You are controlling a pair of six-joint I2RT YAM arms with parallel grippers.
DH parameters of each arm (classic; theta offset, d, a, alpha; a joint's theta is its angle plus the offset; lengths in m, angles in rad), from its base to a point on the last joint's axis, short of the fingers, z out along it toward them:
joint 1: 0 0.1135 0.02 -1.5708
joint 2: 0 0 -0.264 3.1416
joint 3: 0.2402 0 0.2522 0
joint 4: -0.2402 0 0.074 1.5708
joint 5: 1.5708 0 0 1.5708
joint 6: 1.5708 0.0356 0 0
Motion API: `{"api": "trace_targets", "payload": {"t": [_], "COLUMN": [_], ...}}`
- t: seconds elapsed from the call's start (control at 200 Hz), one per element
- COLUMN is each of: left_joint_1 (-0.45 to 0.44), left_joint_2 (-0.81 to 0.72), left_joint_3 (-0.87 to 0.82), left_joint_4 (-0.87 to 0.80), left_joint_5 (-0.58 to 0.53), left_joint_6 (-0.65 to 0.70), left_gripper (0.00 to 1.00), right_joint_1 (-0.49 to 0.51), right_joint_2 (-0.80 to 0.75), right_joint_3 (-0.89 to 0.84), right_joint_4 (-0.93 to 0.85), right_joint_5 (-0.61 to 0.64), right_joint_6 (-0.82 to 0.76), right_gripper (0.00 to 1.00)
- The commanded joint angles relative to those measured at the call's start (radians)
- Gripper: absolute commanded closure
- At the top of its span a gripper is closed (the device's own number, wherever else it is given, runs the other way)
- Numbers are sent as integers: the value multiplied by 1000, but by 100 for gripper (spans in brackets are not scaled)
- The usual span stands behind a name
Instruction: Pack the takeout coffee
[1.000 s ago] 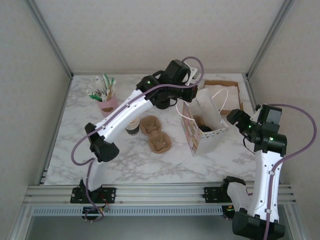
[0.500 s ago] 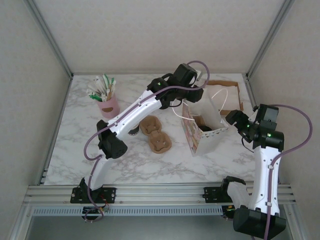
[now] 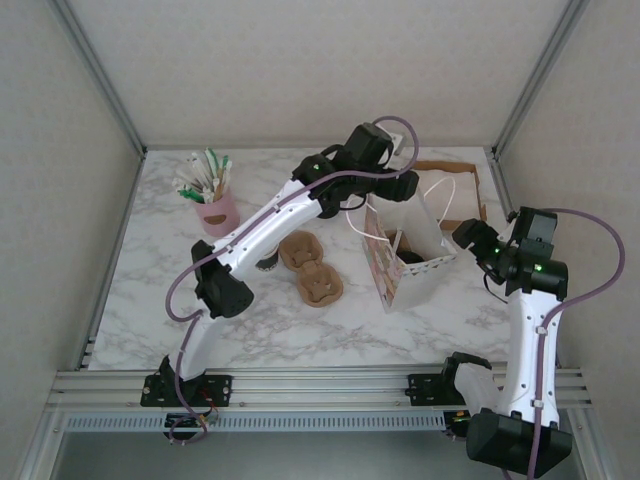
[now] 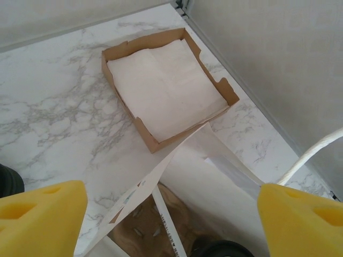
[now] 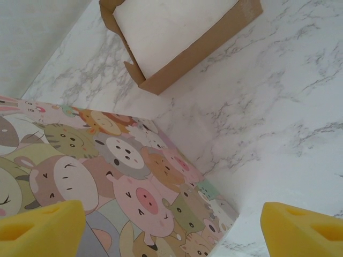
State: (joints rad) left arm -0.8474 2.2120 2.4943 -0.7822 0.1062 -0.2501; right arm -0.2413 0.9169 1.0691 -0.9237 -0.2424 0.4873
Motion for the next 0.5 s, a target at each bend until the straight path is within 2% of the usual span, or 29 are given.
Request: {"api": "trace_targets", "payload": {"t": [0.0, 0.371, 0.496], "left_joint_1": [5, 11, 15], "left_joint_2": [-95, -193, -260], "left_joint_3": [-4, -126, -228], "left_joint_4": [23, 63, 119], "left_joint_5": [-41, -100, -117], "left_joint_6": [7, 17, 15], "left_gripper": [16, 14, 5], "right_joint_1": [-15, -26, -44], "right_joint_2": [7, 45, 93], "right_joint_3": [15, 31, 44], "right_joint_4": [10, 35, 80], "right_joint_5": [14, 25, 29], "right_joint_6": [7, 19, 38], "right_gripper": [14, 14, 14]}}
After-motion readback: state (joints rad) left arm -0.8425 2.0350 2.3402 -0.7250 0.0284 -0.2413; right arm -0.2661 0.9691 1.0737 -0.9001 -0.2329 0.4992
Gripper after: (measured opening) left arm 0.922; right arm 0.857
